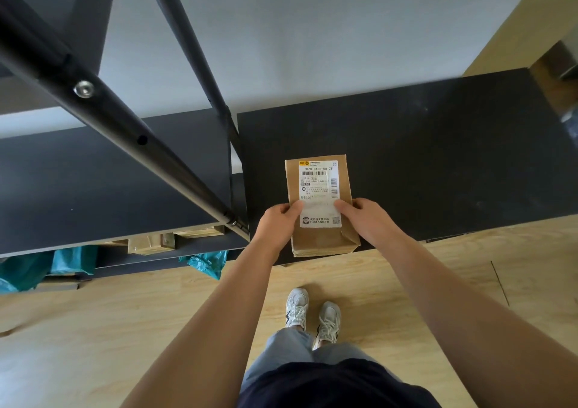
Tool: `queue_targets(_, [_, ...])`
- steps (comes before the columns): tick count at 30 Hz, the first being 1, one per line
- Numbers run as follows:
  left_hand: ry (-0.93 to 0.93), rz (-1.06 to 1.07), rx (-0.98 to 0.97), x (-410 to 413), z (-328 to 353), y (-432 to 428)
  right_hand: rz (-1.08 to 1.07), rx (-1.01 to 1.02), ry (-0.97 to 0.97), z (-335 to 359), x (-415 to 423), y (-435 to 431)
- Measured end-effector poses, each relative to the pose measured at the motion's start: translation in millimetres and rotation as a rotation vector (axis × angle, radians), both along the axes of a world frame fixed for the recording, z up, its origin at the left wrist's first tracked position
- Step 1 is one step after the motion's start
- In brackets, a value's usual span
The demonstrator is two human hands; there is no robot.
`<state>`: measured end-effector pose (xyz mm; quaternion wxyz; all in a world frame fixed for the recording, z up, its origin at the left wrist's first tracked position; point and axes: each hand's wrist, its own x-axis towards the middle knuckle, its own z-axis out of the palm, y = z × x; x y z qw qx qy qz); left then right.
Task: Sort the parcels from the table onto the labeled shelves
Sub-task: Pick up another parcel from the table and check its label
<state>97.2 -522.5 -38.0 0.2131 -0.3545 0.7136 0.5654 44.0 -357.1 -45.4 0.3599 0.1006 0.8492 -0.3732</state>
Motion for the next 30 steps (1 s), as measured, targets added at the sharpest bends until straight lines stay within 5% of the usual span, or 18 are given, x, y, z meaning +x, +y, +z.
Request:
queue_targets(13, [0.218, 0.191, 0.123, 4, 85, 17, -0.221, -0.194, 0.164, 99, 6, 22])
queue_targets(30, [0.612, 0.027, 0.287, 23, 177, -8, -0.251, -0.645, 0.346, 190, 41, 45])
